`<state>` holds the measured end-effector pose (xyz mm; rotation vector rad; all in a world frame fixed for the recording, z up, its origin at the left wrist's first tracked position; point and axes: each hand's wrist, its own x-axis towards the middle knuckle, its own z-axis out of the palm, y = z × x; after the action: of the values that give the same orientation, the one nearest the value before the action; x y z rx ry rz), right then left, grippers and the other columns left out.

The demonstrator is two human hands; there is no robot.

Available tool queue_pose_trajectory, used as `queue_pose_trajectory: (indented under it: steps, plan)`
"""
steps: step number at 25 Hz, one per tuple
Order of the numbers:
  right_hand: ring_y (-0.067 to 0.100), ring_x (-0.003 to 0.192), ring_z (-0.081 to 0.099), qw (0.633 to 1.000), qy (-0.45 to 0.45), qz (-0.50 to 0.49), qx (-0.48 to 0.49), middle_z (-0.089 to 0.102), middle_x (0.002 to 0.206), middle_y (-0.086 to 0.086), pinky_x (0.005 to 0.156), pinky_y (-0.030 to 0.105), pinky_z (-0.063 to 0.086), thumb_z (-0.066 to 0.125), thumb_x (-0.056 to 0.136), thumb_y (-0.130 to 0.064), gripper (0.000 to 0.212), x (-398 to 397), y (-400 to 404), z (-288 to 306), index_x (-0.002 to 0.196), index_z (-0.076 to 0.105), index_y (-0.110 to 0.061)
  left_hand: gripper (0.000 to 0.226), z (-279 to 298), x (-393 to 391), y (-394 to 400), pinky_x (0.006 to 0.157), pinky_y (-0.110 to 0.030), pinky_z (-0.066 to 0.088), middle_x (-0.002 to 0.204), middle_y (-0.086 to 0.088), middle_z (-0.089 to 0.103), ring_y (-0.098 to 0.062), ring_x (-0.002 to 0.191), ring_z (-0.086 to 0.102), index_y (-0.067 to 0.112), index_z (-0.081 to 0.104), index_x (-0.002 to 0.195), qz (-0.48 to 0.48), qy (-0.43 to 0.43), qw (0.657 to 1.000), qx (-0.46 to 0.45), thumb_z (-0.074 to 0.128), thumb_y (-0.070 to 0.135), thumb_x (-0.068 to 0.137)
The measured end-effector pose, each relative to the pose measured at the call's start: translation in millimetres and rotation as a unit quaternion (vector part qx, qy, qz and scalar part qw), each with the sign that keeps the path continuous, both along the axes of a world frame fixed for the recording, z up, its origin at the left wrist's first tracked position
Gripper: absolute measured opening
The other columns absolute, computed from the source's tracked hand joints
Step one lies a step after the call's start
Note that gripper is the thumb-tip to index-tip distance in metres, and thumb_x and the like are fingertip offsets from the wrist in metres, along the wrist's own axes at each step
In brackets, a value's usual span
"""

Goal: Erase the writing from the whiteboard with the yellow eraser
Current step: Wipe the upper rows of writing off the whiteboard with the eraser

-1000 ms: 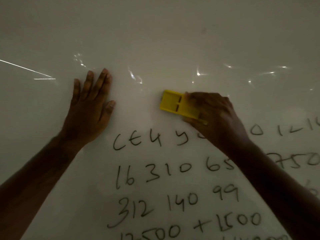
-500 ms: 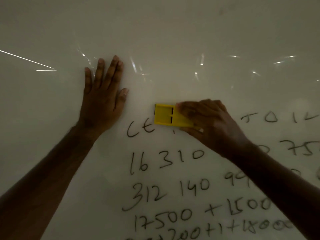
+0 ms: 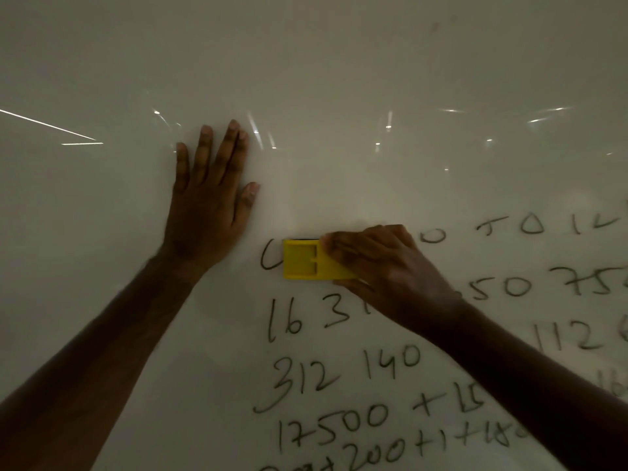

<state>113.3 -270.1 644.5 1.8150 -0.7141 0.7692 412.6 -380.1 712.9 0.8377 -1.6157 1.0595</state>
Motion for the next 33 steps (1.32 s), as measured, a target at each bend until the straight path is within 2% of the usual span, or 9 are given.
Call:
queue_pose_trajectory:
  steps: [3,6,9,13,16,19,22,27,33]
  plan:
    - [0.027,0.115,0.059,0.998,-0.067,-0.021,-0.001,0.06,0.147,-0.001,0.094,0.045,0.045,0.067,0.098,-0.039,0.058,-15,3,29,0.151,0.054,-0.02,0.067,-2,-2,0,0.135,-0.058,0.002,0.182,-0.007,0.011,-0.036,0.168,0.006,0.012,0.016,0.174,0.0,0.005,1.0,-0.007,0.026,0.044,0.116]
    - [0.027,0.112,0.055,0.99,-0.135,-0.019,-0.023,0.061,0.144,-0.003,0.093,0.042,0.041,0.071,0.095,-0.04,0.061,12,-6,52,0.15,0.054,-0.021,0.066,-2,-4,-1,0.135,-0.059,0.004,0.182,-0.008,0.012,-0.038,0.168,0.007,0.011,0.016,0.173,-0.002,0.007,1.0,-0.011,0.027,0.043,0.116]
    - [0.024,0.112,0.056,0.997,-0.081,0.015,0.014,0.06,0.145,-0.001,0.092,0.045,0.045,0.068,0.096,-0.037,0.058,46,-16,22,0.149,0.055,-0.018,0.067,-4,-1,-2,0.135,-0.059,0.002,0.182,-0.008,0.012,-0.039,0.168,0.007,0.011,0.016,0.173,-0.011,0.003,1.0,-0.005,0.026,0.043,0.116]
    - [0.022,0.113,0.058,0.999,-0.014,0.005,0.033,0.059,0.148,-0.002,0.094,0.044,0.046,0.059,0.099,-0.038,0.053,29,-5,-11,0.148,0.056,-0.019,0.066,-7,4,-1,0.135,-0.062,0.006,0.182,-0.006,0.012,-0.038,0.168,0.008,0.012,0.016,0.174,-0.012,-0.003,1.0,-0.007,0.028,0.042,0.116]
    - [0.021,0.119,0.052,0.997,-0.057,-0.019,0.039,0.055,0.15,-0.005,0.099,0.043,0.042,0.059,0.099,-0.041,0.058,16,-1,6,0.154,0.049,-0.024,0.065,-9,2,-2,0.135,-0.062,0.007,0.182,-0.006,0.014,-0.038,0.168,0.009,0.011,0.017,0.173,-0.012,0.001,1.0,-0.016,0.029,0.04,0.116]
    - [0.023,0.114,0.051,0.994,-0.101,-0.001,0.029,0.058,0.147,-0.003,0.096,0.045,0.043,0.067,0.095,-0.038,0.062,40,-10,22,0.153,0.051,-0.022,0.065,-9,2,-3,0.135,-0.062,0.008,0.182,-0.008,0.015,-0.039,0.168,0.01,0.01,0.018,0.173,-0.009,0.001,1.0,-0.019,0.029,0.04,0.116]
    - [0.025,0.113,0.055,0.997,-0.056,0.022,0.042,0.058,0.147,-0.001,0.093,0.049,0.046,0.06,0.097,-0.037,0.056,60,-16,1,0.151,0.052,-0.02,0.065,-10,5,-2,0.135,-0.061,0.008,0.182,-0.008,0.015,-0.039,0.168,0.01,0.011,0.019,0.173,-0.013,-0.002,1.0,-0.017,0.031,0.039,0.115]
    - [0.023,0.117,0.06,0.999,-0.002,0.004,0.047,0.057,0.148,-0.005,0.097,0.047,0.047,0.06,0.096,-0.035,0.056,20,0,-20,0.15,0.051,-0.022,0.065,-12,6,-2,0.136,-0.058,0.007,0.182,-0.005,0.013,-0.038,0.168,0.009,0.013,0.017,0.173,-0.013,-0.005,1.0,-0.017,0.03,0.039,0.116]
    - [0.023,0.113,0.054,0.995,-0.098,-0.016,-0.003,0.06,0.145,-0.003,0.096,0.043,0.043,0.069,0.097,-0.038,0.058,-4,0,20,0.15,0.055,-0.02,0.064,-15,1,-1,0.135,-0.059,0.008,0.182,-0.005,0.014,-0.038,0.168,0.011,0.012,0.018,0.173,-0.007,0.013,1.0,-0.017,0.03,0.037,0.116]
